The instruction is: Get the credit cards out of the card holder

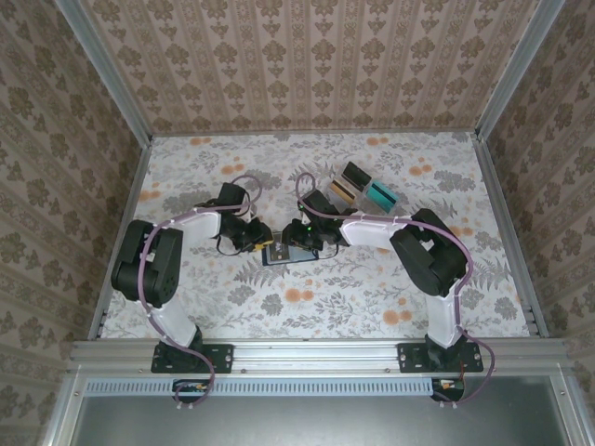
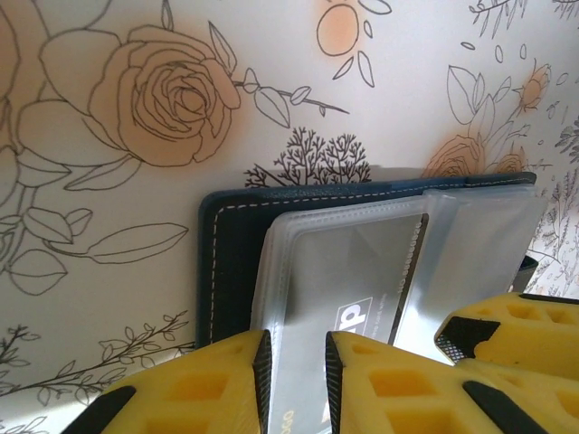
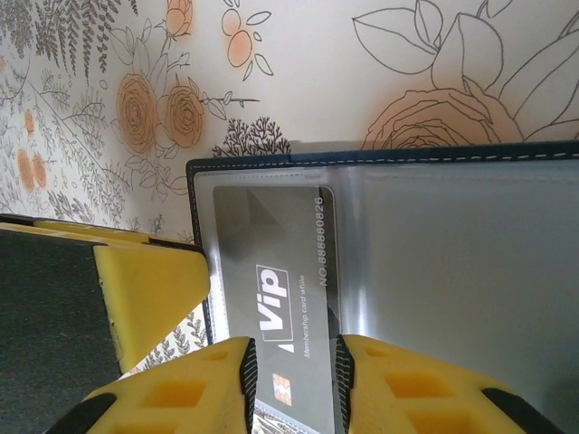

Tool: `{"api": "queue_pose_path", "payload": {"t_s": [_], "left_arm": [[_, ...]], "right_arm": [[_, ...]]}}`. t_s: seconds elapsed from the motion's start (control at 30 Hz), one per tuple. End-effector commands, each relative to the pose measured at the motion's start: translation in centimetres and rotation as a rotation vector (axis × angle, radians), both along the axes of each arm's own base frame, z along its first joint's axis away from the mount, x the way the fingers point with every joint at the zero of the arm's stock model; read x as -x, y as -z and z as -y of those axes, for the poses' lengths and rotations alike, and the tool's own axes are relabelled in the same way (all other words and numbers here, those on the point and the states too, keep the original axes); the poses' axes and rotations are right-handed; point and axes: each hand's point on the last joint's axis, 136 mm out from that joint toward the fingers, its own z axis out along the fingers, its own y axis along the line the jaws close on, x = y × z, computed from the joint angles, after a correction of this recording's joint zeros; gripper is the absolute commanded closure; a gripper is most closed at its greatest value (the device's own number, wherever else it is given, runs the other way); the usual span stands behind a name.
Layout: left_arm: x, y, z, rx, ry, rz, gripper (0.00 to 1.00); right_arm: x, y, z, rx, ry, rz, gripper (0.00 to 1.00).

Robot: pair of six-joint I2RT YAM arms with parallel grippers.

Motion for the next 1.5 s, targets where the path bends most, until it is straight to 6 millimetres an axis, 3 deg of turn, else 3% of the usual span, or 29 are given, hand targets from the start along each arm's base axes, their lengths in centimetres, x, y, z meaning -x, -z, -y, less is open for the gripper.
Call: {"api": "queue_pose_path", "payload": {"t_s": [0.0, 0.27, 0.77, 1.2, 1.47], "left_arm": [[-0.4, -0.4, 0.9, 0.026, 0.021, 0.006, 0.74], [-0.2, -0.3, 1.0, 0.029, 0.034, 0.000, 0.78], [0.3, 1.1, 0.4, -0.013, 0.040, -0.030, 0.76], [1.0, 2.3, 0.0, -0.031, 0.046, -0.059, 0.79], [1.1, 2.7, -0.2, -0.039, 0.047, -0.066, 0.80]], "right_arm": [[-0.4, 0.3, -0.5, -0.015, -0.012, -0.015, 0.67], [-0.4, 1.0, -0.7, -0.011, -0.016, -0.035, 0.69], [-0.3, 1.7, -0.4, -0.002, -0.010, -0.053, 0.69], [-0.5, 1.6, -0.5, -0.056, 0.006, -0.063, 0.84], [-0.5, 1.1, -1.0, -0.106, 0.001, -0.062, 0.87]]}}
